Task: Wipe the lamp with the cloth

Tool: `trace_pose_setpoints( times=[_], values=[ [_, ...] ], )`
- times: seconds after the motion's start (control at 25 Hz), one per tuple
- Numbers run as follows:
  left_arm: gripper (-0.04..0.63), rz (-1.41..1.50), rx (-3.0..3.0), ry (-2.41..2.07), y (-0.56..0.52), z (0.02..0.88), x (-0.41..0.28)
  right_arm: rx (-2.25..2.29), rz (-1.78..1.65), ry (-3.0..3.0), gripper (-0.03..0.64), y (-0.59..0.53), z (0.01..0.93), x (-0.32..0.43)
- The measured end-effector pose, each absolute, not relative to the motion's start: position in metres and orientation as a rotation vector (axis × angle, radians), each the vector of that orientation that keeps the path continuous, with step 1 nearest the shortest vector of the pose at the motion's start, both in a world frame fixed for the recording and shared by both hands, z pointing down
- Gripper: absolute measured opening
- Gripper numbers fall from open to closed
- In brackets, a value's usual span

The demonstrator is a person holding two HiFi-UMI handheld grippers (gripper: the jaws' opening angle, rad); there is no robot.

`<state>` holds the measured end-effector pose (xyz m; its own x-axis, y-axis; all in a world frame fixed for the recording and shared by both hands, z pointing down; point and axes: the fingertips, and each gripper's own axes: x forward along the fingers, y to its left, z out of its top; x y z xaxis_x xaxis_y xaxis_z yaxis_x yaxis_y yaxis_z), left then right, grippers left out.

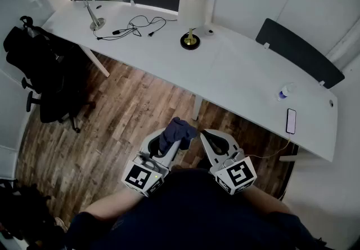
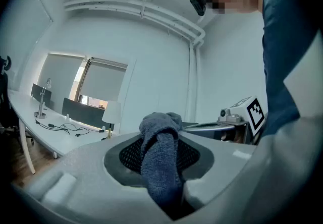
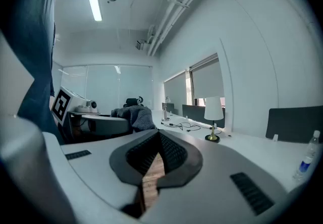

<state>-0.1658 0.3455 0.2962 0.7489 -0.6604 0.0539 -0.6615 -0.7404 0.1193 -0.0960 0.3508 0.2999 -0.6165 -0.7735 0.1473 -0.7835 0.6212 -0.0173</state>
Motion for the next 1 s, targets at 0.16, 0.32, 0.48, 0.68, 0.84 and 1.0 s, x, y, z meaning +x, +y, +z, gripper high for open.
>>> trace_pose_setpoints(
  times=[0.16,0.32,0.48,0.68,0.84,1.0],
  values=[
    [0.118,-0.005,2.814,-1.062,0.346,0.298,-0.166,1.314,0.131,-2.713,0.009,0.350,0.302,-0.096],
    [0.118,-0.014,2.811,-1.053,0.346,0.297,-0.164,1.316,0.137,-2.711,0.009,0.349,0.302,-0.097],
    [0.118,-0.018,2.809,-1.051,0.344,0.297,-0.164,1.315,0.157,-2.710,0.009,0.347,0.304,-0.097],
    [0.117,-0.008,2.797,-1.066,0.338,0.296,-0.168,1.297,0.152,-2.723,0.009,0.341,0.301,-0.101],
    [0.118,-0.028,2.797,-1.076,0.328,0.296,-0.170,1.281,0.149,-2.730,0.009,0.332,0.304,-0.101],
    [0.118,-0.010,2.795,-1.104,0.308,0.299,-0.167,1.264,0.152,-2.750,0.009,0.310,0.305,-0.098]
  ],
)
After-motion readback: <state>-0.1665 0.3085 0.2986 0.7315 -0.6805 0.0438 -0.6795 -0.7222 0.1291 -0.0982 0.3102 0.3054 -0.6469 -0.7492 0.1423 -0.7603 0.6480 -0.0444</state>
